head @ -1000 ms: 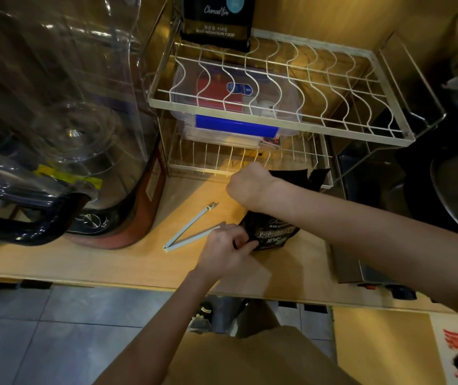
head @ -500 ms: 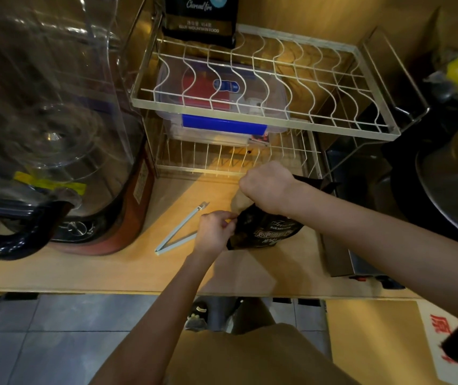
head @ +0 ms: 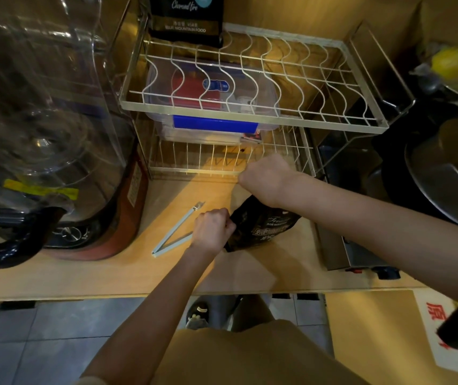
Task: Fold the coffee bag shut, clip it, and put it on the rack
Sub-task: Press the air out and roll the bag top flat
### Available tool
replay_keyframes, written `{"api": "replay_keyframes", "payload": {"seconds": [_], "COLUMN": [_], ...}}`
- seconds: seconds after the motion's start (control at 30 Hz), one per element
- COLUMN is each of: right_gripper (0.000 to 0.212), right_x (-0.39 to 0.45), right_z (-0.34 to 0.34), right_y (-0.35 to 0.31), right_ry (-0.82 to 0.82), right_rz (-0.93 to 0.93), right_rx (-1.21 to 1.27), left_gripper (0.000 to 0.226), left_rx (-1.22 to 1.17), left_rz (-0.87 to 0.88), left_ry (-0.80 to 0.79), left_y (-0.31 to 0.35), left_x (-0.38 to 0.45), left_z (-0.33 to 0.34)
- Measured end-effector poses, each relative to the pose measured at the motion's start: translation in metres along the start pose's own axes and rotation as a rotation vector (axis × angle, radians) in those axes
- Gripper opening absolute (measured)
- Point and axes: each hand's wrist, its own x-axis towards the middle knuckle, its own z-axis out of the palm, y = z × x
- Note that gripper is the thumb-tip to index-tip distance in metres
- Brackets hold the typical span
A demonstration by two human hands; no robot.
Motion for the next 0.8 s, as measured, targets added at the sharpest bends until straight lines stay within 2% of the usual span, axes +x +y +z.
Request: {"api": "replay_keyframes", "payload": {"seconds": [0.3, 0.37, 0.5, 0.57, 0.73, 0.8], "right_gripper": [0.017, 0.019, 0.024, 0.025, 0.022, 0.020], "right_x": [-0.006, -0.007, -0.008, -0.007, -0.011, -0.010], "right_z": [-0.006, -0.006, -0.005, -0.005, -0.004, -0.005], "right_y": [0.000, 0.006, 0.011, 0.010, 0.013, 0.015], "right_ry": [0.050, 0.043, 0.017, 0.022, 0.075, 0.075], "right_rz": [-0.011, -0.005, 0.009, 0.017, 0.051, 0.047], "right_rx": [0.035, 0.058, 0.100, 0.110, 0.201, 0.236], "left_gripper": [0.015, 0.018, 0.045, 0.046, 0.040, 0.038], "left_rx": [-0.086, -0.243, -0.708, -0.815, -1.260, -1.315], "left_rz": [-0.059, -0.056, -0.086, -0.107, -0.361, -0.398], "left_ry": [0.037, 0.029, -0.100, -0.101, -0.048, -0.040], "left_y": [-0.002, -0.004, 0.005, 0.011, 0.007, 0.007], "left_x": [-0.004, -0.006, -0.006, -0.005, -0.005, -0.003], "left_z": [-0.003, -0.007, -0.017, -0.016, -0.004, -0.003]}}
